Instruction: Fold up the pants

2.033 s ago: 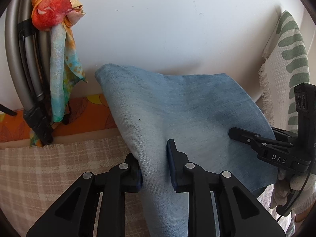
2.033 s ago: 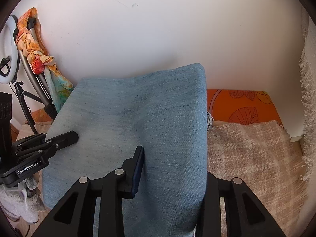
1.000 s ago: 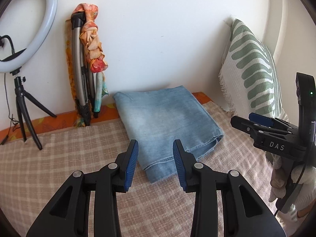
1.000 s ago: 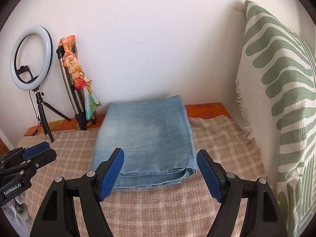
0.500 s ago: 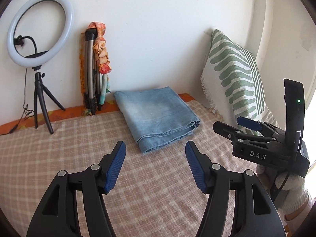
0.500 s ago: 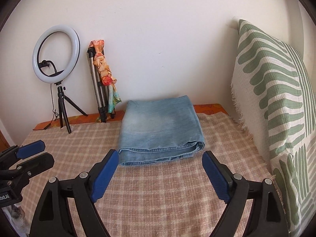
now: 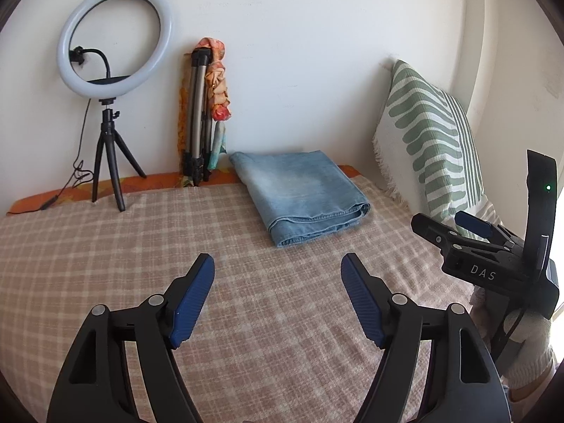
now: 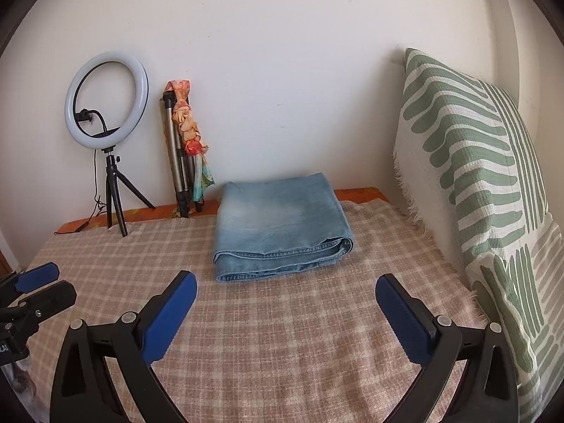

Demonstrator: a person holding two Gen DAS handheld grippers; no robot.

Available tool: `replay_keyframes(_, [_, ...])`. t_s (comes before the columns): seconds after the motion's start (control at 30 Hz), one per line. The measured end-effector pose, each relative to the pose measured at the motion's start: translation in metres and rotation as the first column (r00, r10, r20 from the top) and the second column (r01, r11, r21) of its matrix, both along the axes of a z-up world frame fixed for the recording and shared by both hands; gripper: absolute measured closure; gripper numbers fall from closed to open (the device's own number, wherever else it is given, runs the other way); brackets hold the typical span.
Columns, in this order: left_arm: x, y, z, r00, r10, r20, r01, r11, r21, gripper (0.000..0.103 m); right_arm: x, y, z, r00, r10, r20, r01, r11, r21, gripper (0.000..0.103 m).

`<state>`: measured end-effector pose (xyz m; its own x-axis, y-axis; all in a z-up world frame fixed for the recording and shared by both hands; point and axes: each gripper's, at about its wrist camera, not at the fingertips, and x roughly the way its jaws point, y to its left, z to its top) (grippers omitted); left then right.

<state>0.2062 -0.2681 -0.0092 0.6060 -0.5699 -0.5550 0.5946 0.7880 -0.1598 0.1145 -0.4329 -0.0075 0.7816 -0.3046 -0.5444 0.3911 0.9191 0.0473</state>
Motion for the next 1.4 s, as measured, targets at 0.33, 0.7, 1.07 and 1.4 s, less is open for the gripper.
replay_keyframes(0.33, [-0.006,0.005,-0.015,1.000,0.018,0.020,-0.020,0.997,0.072,0.028,-0.005,0.007,-0.021,1.000,-0.013,-0.017,0.013,1.000,0.020,0.000])
replay_keyframes(0.7, [0.000,0.005,-0.028,0.999,0.044,0.017,-0.046,0.993,0.107,0.028,0.000,0.007,-0.031,1.000,-0.014,-0.022,0.014,1.000,0.003,0.000])
replay_keyframes(1.07, [-0.001,0.001,-0.033,0.999,0.035,0.021,-0.037,0.990,0.133,0.028,0.000,0.003,-0.029,1.000,-0.027,-0.001,0.027,1.000,0.012,0.000])
replay_keyframes(1.4, [-0.001,0.000,-0.033,0.999,0.038,0.028,-0.041,0.990,0.133,0.028,0.003,0.003,-0.030,1.000,-0.023,0.001,0.022,1.000,0.014,0.000])
